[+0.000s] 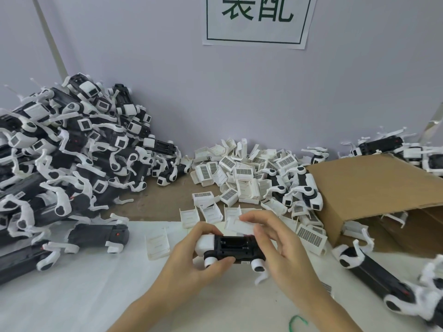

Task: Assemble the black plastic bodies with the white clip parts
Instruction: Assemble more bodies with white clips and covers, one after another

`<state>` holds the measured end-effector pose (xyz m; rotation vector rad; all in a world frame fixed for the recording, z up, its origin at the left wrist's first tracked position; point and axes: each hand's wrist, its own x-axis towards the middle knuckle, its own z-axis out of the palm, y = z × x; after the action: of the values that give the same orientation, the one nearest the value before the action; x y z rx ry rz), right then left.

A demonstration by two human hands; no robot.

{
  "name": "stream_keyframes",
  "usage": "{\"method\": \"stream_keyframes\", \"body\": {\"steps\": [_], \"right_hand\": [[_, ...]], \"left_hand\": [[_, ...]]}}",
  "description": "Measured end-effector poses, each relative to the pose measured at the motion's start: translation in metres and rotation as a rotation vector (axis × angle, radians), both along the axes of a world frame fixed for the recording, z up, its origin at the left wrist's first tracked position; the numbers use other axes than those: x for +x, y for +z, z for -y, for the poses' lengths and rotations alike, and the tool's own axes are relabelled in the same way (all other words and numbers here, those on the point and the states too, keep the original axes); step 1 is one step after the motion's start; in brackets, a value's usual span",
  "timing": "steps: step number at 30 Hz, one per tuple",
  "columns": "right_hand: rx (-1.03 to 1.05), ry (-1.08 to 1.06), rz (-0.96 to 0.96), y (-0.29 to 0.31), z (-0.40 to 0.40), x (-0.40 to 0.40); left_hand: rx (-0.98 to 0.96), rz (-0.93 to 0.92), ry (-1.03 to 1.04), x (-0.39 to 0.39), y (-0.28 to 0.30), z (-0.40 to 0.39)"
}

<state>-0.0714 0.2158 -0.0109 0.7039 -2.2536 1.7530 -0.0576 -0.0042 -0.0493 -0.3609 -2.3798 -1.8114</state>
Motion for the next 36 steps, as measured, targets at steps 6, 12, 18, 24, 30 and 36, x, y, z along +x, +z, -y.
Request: {"method": "stream_keyframes", "body": {"steps": [6, 12, 18, 24, 30, 36], "right_hand": [[0.112, 0.059, -0.057, 0.001, -0.003, -0.001], [0.258, 0.14, -0.129, 0.004, -0.006, -0.001], [0.275, 0.124, -0.133, 0.002, -0.005, 0.0], [0.316, 0.121, -0.04, 0.001, -0.014, -0.007], [0.434, 0.101, -0.049, 0.003, -0.02, -0.012], [0.415, -0.045, -0.293, -0.008, -0.004, -0.004]], "left_hand": [[-0.004, -0.023, 0.026, 0.001, 0.001, 0.0], [0.027, -0.015, -0.009, 0.001, 0.005, -0.001], [0.071, 0.009, -0.044, 0.005, 0.01, -0.004], [-0.218, -0.394, 0.029, 0.007, 0.012, -0.007], [-0.399, -0.55, 0.005, 0.005, 0.011, -0.005], [-0.108, -0.216, 0.11, 0.01, 0.009, -0.007]]}}
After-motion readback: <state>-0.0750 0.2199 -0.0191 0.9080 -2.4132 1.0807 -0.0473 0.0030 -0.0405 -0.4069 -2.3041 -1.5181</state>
